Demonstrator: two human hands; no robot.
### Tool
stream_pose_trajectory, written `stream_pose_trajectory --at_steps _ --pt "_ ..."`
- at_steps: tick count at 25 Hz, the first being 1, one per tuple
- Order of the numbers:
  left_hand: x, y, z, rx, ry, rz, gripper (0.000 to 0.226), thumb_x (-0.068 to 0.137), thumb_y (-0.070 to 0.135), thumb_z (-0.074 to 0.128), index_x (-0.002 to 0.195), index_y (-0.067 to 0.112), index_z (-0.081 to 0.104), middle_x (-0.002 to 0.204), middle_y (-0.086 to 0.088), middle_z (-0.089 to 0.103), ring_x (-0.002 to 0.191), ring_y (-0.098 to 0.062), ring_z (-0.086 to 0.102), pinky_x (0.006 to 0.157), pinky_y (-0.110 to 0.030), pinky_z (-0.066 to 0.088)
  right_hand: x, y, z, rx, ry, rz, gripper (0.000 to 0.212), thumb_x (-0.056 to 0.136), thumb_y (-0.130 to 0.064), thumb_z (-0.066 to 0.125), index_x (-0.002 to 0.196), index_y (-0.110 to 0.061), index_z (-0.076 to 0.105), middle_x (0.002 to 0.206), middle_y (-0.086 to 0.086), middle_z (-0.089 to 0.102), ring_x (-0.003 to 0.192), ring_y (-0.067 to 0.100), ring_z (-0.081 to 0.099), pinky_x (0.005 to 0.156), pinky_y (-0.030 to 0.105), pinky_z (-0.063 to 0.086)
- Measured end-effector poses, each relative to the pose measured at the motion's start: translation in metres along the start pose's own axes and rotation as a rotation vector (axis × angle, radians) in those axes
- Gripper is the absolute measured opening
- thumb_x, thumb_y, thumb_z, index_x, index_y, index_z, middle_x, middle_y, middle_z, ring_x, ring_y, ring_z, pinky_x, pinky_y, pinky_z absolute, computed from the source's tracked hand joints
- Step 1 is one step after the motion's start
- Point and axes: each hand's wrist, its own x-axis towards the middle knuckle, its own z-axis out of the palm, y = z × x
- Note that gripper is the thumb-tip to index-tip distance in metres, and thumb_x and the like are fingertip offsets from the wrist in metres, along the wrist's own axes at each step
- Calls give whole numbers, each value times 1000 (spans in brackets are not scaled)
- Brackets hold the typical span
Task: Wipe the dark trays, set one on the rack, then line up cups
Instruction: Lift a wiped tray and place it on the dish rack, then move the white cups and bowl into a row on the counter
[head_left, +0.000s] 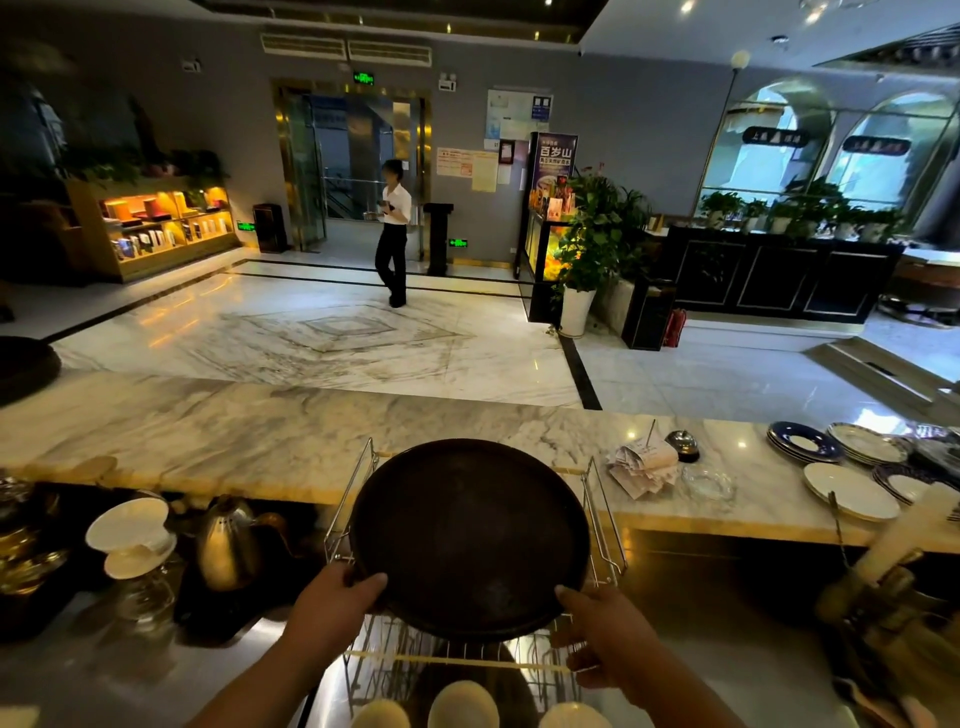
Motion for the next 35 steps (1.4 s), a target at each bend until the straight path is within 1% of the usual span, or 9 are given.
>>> stream_pose_trajectory --at_steps 5,10,14,17,20,23,26,30,35 --pt "0 5 6 -20 -55 -20 16 95 30 67 108 21 65 98 0 73 91 -17 68 83 -38 54 -2 -3 5 124 32 -9 12 101 -17 56 111 -11 60 93 19 74 64 23 65 52 30 54" --pt "4 4 13 -32 -40 11 29 96 33 66 116 12 71 100 -4 77 97 -22 71 93 -43 55 4 -6 2 112 61 -26 14 100 -16 58 110 -7 61 94 21 73 61 21 63 51 30 52" --pt "5 8 13 -36 15 8 36 94 37 67 119 11 67 100 -4 75 93 -20 69 76 -35 52 8 -6 8 84 109 -38 17 99 -19 61 108 -4 63 88 17 71 63 22 65 50 30 52" --pt "3 10 15 -38 18 14 37 94 40 67 120 14 67 102 -3 74 97 -21 69 82 -37 52 9 -6 8 89 107 -49 21 99 -22 61 109 -4 63 88 16 71 63 22 64 50 30 52" --pt "-9 4 12 -47 43 56 34 93 51 63 107 21 71 91 4 76 88 -15 72 76 -37 55 4 3 9 115 125 -99 26 101 -40 55 108 -15 61 94 17 72 65 25 68 49 29 54" --pt "-27 -23 7 -12 61 45 40 91 63 58 89 26 71 73 3 77 75 -13 73 63 -33 55 5 37 15 127 153 -85 36 99 -58 47 100 -25 61 82 18 73 56 26 68 46 31 56" --pt "-36 -73 9 120 0 -12 44 91 61 60 76 22 72 69 10 76 68 -12 71 70 -40 58 18 89 37 43 39 23 46 100 -55 47 96 -15 69 68 13 74 50 27 68 48 34 57" --pt "-40 -143 30 331 -144 -113 43 86 63 64 79 22 73 75 2 75 74 -11 70 78 -37 57 30 139 79 -134 -105 53 22 100 -43 56 97 -25 68 70 8 73 54 25 69 53 48 63" --pt "-43 -185 56 364 -196 -289 57 58 84 68 84 34 61 71 8 73 67 -4 69 58 -27 48 52 173 111 -184 -201 115 10 98 -35 61 107 -32 57 81 14 68 60 24 62 57 43 59"
